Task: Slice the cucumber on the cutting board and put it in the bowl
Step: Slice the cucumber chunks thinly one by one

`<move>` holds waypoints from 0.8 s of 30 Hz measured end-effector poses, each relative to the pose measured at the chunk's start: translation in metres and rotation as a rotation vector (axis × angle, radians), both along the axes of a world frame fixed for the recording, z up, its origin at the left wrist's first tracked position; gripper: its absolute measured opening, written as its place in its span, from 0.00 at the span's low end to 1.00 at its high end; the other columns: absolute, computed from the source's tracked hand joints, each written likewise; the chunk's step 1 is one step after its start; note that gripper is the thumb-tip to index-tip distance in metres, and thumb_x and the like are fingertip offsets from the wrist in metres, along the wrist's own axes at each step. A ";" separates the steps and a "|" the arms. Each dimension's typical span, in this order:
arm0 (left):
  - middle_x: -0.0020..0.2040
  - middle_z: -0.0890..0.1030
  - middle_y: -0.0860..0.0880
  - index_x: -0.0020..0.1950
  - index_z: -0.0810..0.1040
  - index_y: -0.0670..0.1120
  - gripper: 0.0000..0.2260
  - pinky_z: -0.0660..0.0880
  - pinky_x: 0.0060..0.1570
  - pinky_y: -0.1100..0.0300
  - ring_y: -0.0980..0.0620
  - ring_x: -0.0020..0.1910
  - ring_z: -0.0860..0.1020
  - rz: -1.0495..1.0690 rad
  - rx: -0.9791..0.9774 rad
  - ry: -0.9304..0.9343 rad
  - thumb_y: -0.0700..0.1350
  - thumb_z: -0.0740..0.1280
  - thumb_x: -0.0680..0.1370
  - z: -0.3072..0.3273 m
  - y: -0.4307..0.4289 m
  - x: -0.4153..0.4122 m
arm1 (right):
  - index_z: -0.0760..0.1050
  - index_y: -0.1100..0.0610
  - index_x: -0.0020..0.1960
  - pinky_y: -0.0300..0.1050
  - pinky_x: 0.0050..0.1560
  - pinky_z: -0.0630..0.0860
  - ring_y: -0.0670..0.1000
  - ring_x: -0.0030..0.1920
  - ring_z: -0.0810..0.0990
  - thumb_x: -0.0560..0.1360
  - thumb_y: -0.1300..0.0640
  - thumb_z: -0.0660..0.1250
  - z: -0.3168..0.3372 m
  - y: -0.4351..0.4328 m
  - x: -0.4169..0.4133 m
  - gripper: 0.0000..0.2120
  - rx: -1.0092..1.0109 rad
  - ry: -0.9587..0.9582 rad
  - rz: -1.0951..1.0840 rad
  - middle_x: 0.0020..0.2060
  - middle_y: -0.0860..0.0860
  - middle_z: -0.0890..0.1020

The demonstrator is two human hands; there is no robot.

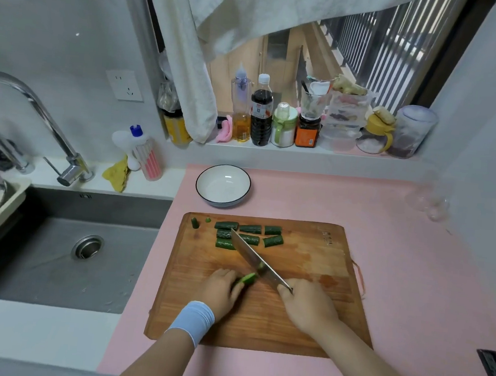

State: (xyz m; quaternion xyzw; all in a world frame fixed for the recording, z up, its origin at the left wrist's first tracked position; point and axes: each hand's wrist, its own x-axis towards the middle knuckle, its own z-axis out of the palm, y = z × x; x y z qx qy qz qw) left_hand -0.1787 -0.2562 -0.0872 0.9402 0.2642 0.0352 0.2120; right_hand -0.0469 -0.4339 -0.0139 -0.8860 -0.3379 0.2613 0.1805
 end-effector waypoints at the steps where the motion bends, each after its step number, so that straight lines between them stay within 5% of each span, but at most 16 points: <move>1: 0.51 0.80 0.47 0.55 0.77 0.46 0.11 0.70 0.52 0.57 0.47 0.53 0.76 0.025 -0.038 0.003 0.51 0.59 0.82 0.002 0.004 0.000 | 0.80 0.48 0.46 0.48 0.40 0.77 0.50 0.40 0.81 0.82 0.46 0.57 0.001 0.002 -0.003 0.15 -0.001 0.001 -0.008 0.36 0.47 0.82; 4: 0.48 0.83 0.45 0.55 0.78 0.49 0.12 0.75 0.48 0.54 0.45 0.46 0.79 0.135 -0.130 0.041 0.53 0.58 0.82 0.008 0.017 -0.003 | 0.80 0.48 0.47 0.49 0.42 0.79 0.50 0.39 0.81 0.82 0.46 0.57 0.002 0.009 -0.012 0.15 0.003 0.010 -0.026 0.36 0.47 0.82; 9: 0.49 0.82 0.47 0.56 0.74 0.51 0.13 0.77 0.44 0.55 0.46 0.46 0.80 0.215 0.016 0.165 0.57 0.56 0.82 0.011 0.038 -0.012 | 0.73 0.49 0.39 0.46 0.38 0.73 0.51 0.38 0.79 0.82 0.45 0.57 0.005 0.019 -0.028 0.16 -0.081 -0.041 -0.039 0.35 0.47 0.80; 14: 0.55 0.74 0.51 0.58 0.75 0.49 0.17 0.72 0.56 0.56 0.50 0.56 0.71 0.053 0.027 -0.055 0.58 0.64 0.76 -0.012 0.044 -0.020 | 0.75 0.51 0.43 0.46 0.36 0.71 0.53 0.39 0.79 0.82 0.45 0.57 0.000 0.024 -0.043 0.15 -0.106 -0.075 -0.075 0.34 0.47 0.79; 17: 0.56 0.74 0.50 0.58 0.76 0.48 0.14 0.70 0.60 0.56 0.49 0.58 0.70 -0.012 -0.022 -0.102 0.49 0.68 0.74 -0.021 0.041 -0.017 | 0.75 0.51 0.42 0.47 0.39 0.74 0.53 0.40 0.80 0.81 0.44 0.57 0.000 0.024 -0.047 0.15 -0.115 -0.081 -0.098 0.37 0.47 0.81; 24: 0.53 0.74 0.50 0.53 0.75 0.47 0.09 0.68 0.56 0.60 0.50 0.55 0.70 -0.049 -0.084 -0.154 0.46 0.68 0.75 -0.023 0.014 -0.005 | 0.74 0.47 0.41 0.46 0.36 0.73 0.50 0.39 0.80 0.82 0.45 0.57 0.002 0.018 -0.040 0.15 -0.096 -0.092 -0.093 0.35 0.46 0.80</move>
